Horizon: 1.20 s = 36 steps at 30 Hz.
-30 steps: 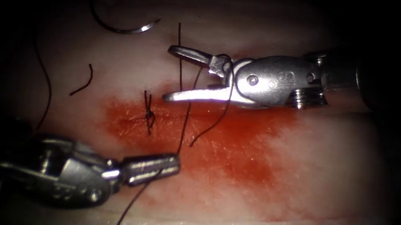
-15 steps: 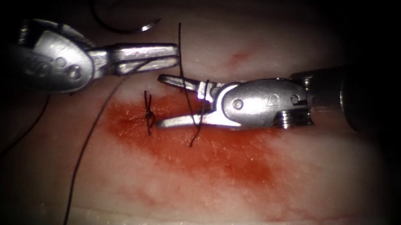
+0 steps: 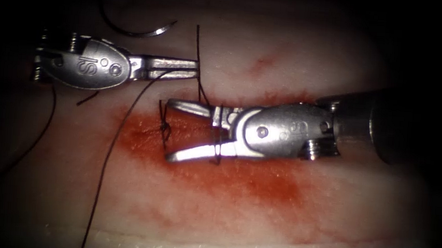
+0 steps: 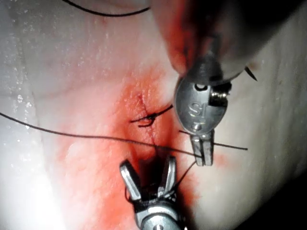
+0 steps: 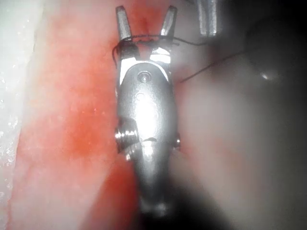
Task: Wound Closure
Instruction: Wrap suture counter-clockwise twice around right needle holder
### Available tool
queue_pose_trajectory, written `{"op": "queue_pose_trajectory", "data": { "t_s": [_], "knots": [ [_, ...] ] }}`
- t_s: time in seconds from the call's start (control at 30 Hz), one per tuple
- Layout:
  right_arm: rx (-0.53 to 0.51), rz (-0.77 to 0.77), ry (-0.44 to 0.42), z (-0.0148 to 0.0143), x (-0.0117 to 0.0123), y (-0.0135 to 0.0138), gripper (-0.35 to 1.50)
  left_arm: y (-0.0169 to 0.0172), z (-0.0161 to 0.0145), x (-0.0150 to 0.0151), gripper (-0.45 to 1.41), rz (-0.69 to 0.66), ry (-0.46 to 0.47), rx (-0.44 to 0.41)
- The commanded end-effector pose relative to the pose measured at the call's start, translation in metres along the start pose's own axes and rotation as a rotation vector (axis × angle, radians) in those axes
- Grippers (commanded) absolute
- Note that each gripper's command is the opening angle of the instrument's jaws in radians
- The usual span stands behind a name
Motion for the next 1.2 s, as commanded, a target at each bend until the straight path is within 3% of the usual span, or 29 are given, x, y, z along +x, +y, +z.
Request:
{"op": "queue_pose_trajectory", "data": {
  "t_s": [0.03,0.23,0.3,0.57,0.63,0.67,0.77,0.8,1.0,1.1,1.2],
  "knots": [
    [-0.017,0.02,0.032,0.0004,-0.0007,-0.0002,0.56,0.0002,0.0006,-0.0007,-0.45,-0.003,-0.001,0.0],
    [-0.116,0.089,0.053,-0.0003,-0.0012,0.0,0.51,0.0025,0.0001,-0.0015,-0.45,-0.012,0.0,-0.009],
    [-0.152,0.136,0.061,-0.0009,-0.0013,0.0004,0.34,0.0043,-0.0003,-0.0012,-0.45,-0.008,-0.001,-0.014],
    [-0.268,0.153,0.056,-0.0014,-0.0011,0.001,0.34,0.0096,0.0004,-0.0003,-0.45,0.016,-0.032,-0.05],
    [-0.288,0.159,0.05,-0.0016,-0.0013,0.0013,0.39,0.0108,0.0006,-0.0003,-0.45,0.018,-0.045,-0.063],
    [-0.311,0.174,0.043,-0.0018,-0.0017,0.0017,0.57,0.0117,0.0008,-0.0001,-0.45,0.018,-0.05,-0.067],
    [-0.323,0.178,0.035,-0.0018,-0.0022,0.0019,0.67,0.0121,0.001,0.0002,-0.45,0.018,-0.051,-0.066],
    [-0.339,0.194,0.015,-0.0019,-0.0027,0.0022,0.78,0.0118,0.0011,0.0006,-0.45,0.013,-0.051,-0.065],
    [-0.424,0.277,-0.017,-0.0022,-0.0037,0.0031,0.91,0.0089,0.0017,0.0018,-0.45,-0.02,-0.049,-0.05],
    [-0.497,0.332,-0.026,-0.0023,-0.0035,0.0037,1.11,0.007,0.0018,0.0022,-0.45,-0.044,-0.048,-0.03],
    [-0.533,0.328,-0.045,-0.0024,-0.0035,0.004,1.11,0.0064,0.0019,0.0022,-0.45,-0.048,-0.051,-0.026]
  ]
}}
